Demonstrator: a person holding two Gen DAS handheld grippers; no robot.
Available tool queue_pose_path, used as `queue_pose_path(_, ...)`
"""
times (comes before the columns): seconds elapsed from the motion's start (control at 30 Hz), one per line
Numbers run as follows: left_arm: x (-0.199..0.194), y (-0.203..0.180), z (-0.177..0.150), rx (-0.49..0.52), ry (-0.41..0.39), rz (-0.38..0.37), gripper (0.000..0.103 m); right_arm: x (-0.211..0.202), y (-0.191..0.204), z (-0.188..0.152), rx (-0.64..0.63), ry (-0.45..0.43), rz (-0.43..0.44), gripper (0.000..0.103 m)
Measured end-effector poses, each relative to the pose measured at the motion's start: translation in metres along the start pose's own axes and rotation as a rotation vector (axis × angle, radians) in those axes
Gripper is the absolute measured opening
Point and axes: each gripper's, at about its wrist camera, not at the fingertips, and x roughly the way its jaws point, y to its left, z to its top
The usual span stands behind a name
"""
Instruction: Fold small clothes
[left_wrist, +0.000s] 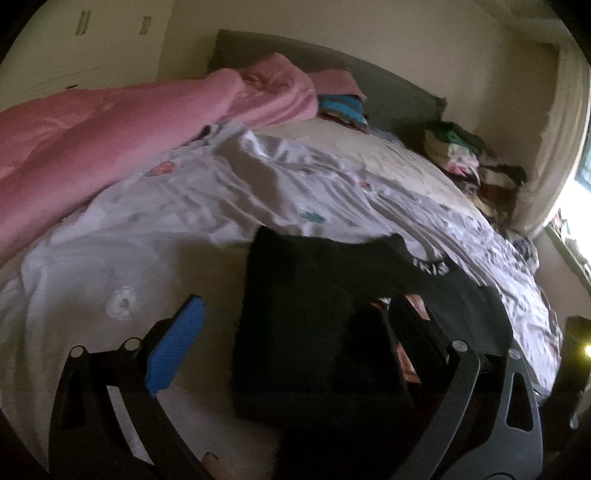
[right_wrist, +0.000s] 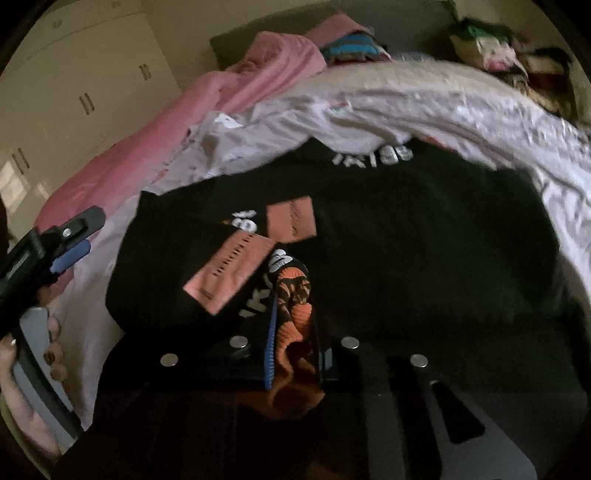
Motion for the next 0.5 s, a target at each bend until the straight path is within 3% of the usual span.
queue_pose_path(0.17, 0.0, 0.027, 0.003, -0.073, 0.001, 0.092, 0.093, -0.026, 0.014, 0.023, -0.041, -0.083, 0.045, 0.015)
queue_pose_path(0.5, -0.006, 0.054, 0.009, -0.147, -0.013, 0.102, 0.093, -0.079, 0.035, 0.083, -0.161, -0.218, 0.03, 0.014)
